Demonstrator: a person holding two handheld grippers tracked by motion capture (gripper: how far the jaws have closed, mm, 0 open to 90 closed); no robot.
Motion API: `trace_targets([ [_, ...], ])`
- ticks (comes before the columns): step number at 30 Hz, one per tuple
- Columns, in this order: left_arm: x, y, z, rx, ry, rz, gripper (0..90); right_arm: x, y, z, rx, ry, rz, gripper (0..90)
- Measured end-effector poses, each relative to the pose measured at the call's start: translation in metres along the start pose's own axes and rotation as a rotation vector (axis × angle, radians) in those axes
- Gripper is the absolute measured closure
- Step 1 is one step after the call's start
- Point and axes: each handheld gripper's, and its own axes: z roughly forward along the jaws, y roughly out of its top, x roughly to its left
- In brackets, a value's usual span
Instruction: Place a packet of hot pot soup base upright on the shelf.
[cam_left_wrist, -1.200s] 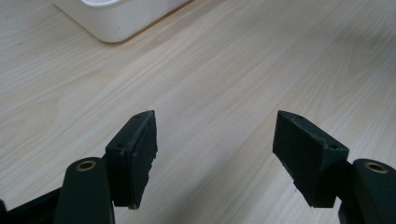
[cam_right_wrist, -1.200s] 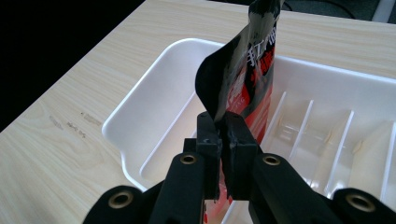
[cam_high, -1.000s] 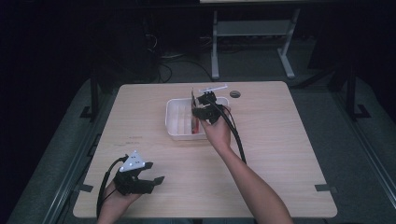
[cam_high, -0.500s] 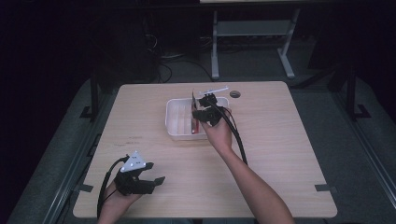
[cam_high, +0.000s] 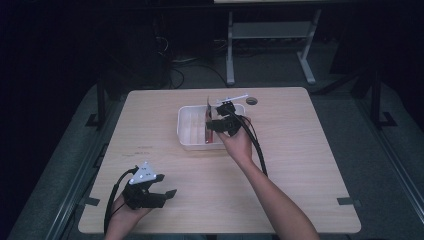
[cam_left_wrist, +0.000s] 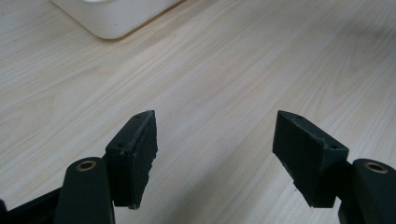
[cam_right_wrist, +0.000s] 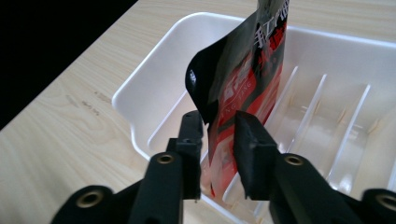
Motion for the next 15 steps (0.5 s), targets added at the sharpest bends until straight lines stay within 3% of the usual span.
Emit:
trace_targets([
  [6,0.000,0.000,0.000,0.000,0.000,-0.003,30.2,-0.004,-0.002,-0.007,-0.006,0.026,0.005,63.6],
  [7,0.000,0.000,0.000,-0.003,0.000,-0.006,30.2,-0.006,-0.002,-0.010,-0.005,0.052,0.015,60.5],
  [15,0.001,-0.001,0.000,0.000,0.003,-0.006,29.9,-0.014,-0.008,-0.023,-0.015,0.107,0.019,53.8],
])
